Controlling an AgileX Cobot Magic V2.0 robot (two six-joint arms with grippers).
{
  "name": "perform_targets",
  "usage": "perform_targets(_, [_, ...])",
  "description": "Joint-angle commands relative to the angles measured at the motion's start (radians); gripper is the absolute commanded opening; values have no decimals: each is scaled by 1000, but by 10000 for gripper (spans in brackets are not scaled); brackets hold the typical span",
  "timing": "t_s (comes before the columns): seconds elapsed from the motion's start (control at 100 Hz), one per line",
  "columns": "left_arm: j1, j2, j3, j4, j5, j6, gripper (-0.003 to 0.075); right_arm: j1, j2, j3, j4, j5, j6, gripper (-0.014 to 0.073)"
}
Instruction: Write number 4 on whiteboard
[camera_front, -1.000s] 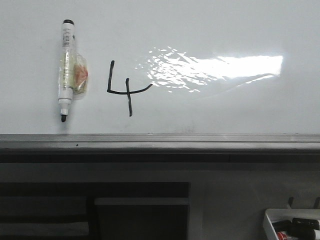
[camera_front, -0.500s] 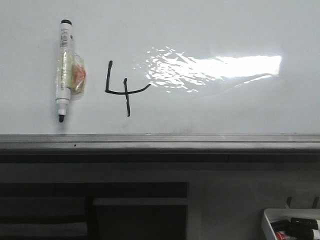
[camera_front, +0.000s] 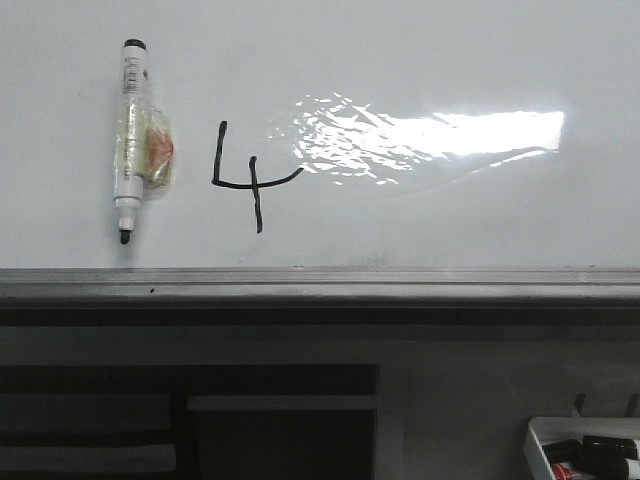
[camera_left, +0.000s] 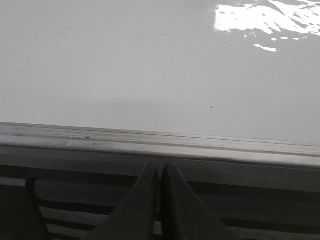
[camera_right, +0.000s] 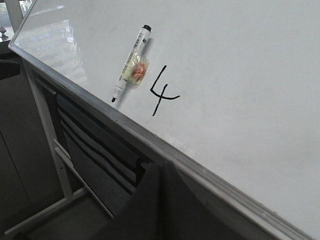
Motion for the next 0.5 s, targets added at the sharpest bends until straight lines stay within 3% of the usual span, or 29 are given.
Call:
perform_targets(0.0, [2, -28, 18, -9, -70, 0, -20, -7, 7, -27, -10, -72, -2, -61])
perform_targets(0.4, [2, -28, 18, -9, -70, 0, -20, -8, 7, -27, -12, -137, -2, -61])
perform_targets(0.49, [2, -28, 18, -9, -70, 0, -20, -32, 7, -27, -66, -174, 15, -61])
